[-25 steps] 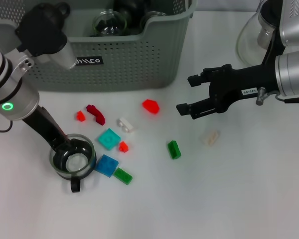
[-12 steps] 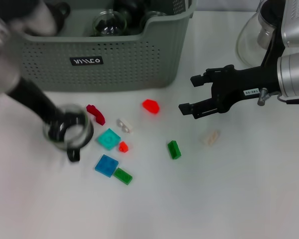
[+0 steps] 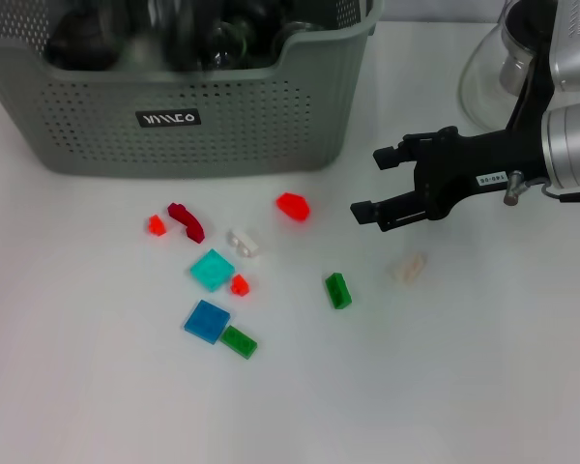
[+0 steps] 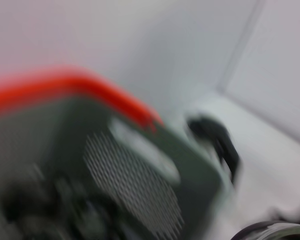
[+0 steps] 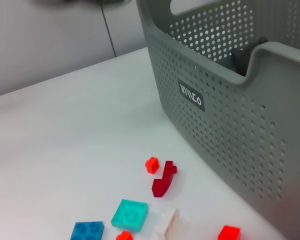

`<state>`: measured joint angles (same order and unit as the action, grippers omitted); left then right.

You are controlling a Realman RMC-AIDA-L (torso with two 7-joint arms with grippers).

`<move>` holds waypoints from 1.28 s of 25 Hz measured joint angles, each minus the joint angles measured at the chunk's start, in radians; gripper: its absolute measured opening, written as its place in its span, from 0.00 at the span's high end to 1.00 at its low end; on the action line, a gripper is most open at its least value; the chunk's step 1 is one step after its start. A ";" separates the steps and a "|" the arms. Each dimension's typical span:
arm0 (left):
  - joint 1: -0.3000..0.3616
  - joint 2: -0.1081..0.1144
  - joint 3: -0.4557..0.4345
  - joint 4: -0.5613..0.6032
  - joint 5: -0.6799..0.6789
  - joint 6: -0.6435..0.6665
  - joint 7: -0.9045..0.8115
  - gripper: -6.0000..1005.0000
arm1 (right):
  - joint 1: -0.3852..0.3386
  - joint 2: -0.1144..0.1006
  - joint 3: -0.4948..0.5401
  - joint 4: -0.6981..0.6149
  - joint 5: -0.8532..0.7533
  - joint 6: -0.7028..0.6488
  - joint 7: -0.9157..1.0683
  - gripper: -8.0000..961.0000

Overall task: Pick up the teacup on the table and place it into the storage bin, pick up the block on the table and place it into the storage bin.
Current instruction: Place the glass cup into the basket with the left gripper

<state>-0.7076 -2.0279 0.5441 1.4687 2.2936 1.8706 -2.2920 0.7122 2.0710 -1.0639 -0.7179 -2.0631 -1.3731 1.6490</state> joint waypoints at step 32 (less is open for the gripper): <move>-0.297 0.006 0.434 -0.663 0.563 -0.927 -0.159 0.90 | 0.021 0.008 -0.002 0.002 -0.002 0.007 0.012 0.02</move>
<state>-1.0049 -2.0217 0.9776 0.8055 2.8566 0.9433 -2.4507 0.7332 2.0793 -1.0660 -0.7163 -2.0648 -1.3666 1.6605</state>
